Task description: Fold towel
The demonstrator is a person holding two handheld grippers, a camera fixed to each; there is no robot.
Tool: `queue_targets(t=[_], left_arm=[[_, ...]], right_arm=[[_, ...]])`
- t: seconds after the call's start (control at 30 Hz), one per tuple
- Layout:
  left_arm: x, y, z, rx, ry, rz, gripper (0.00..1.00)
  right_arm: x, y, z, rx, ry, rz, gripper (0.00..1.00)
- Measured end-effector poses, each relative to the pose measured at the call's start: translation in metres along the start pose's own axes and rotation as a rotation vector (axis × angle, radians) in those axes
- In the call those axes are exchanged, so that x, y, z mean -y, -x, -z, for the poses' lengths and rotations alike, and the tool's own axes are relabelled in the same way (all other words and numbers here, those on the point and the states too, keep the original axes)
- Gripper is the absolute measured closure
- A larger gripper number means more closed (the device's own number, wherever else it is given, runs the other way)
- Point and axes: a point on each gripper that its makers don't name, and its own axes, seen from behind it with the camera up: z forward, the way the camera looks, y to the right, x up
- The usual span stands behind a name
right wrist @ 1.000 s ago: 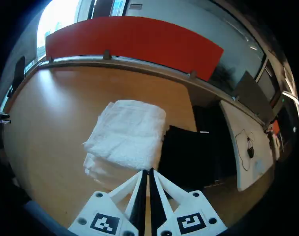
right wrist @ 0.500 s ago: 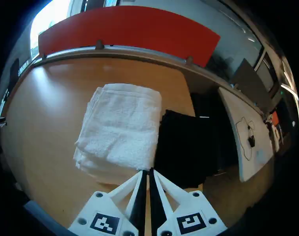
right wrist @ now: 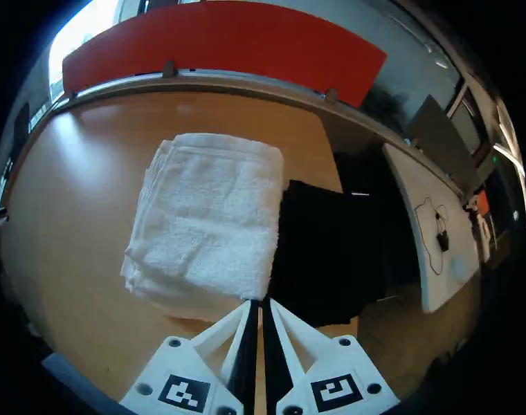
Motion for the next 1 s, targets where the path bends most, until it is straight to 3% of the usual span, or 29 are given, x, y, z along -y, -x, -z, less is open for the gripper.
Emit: queue_targets(t=[0.43, 0.7, 0.9, 0.97, 1.0], left_arm=[[0.0, -0.001, 0.0, 0.001, -0.002, 0.001, 0.05], [0.0, -0.004, -0.001, -0.002, -0.001, -0.001, 0.05], [-0.002, -0.007, -0.001, -0.005, 0.002, -0.002, 0.05], [-0.002, -0.007, -0.001, -0.007, 0.003, -0.002, 0.05], [-0.002, -0.007, -0.001, -0.007, 0.003, -0.002, 0.05]], right_arm=[[-0.004, 0.003, -0.002, 0.013, 0.027, -0.009, 0.91], [-0.018, 0.008, 0.002, 0.011, 0.086, -0.029, 0.6], [-0.027, 0.009, 0.005, -0.001, 0.126, -0.051, 0.11], [-0.026, 0.007, 0.006, -0.013, 0.123, -0.059, 0.0], [-0.026, 0.006, 0.006, -0.018, 0.122, -0.063, 0.0]])
